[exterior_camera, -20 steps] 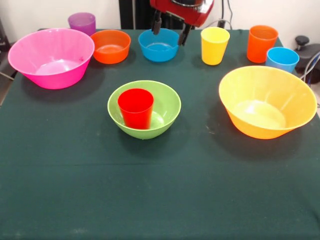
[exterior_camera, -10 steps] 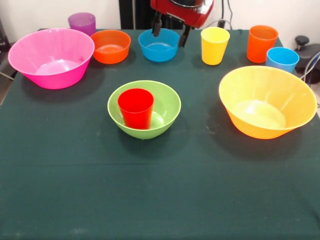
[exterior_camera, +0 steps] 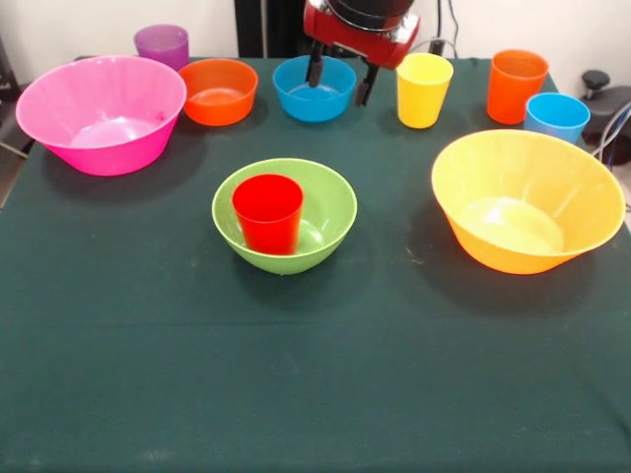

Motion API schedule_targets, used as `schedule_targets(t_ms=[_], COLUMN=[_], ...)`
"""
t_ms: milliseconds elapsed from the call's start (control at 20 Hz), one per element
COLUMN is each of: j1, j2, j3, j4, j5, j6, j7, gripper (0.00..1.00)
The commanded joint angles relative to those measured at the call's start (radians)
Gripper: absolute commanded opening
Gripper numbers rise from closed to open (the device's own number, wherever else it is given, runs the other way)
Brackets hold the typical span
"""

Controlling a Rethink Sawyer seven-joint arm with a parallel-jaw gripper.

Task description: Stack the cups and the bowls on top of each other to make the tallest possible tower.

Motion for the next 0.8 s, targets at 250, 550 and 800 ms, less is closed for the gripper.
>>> schedule_targets(t_ms=[250,550,800], j1=[0.095,0.131,0.149], j2=[0.083,0.099,0.140], j3=[0.072,0.056,0.043], j4=[-0.051,-0.135,-0.204], j5=[0.054,0.098,0.119], j6=[0.137,0.218,0.238], j7=[0.154,0.186,0.203], gripper=[1.00,1.00,1.00])
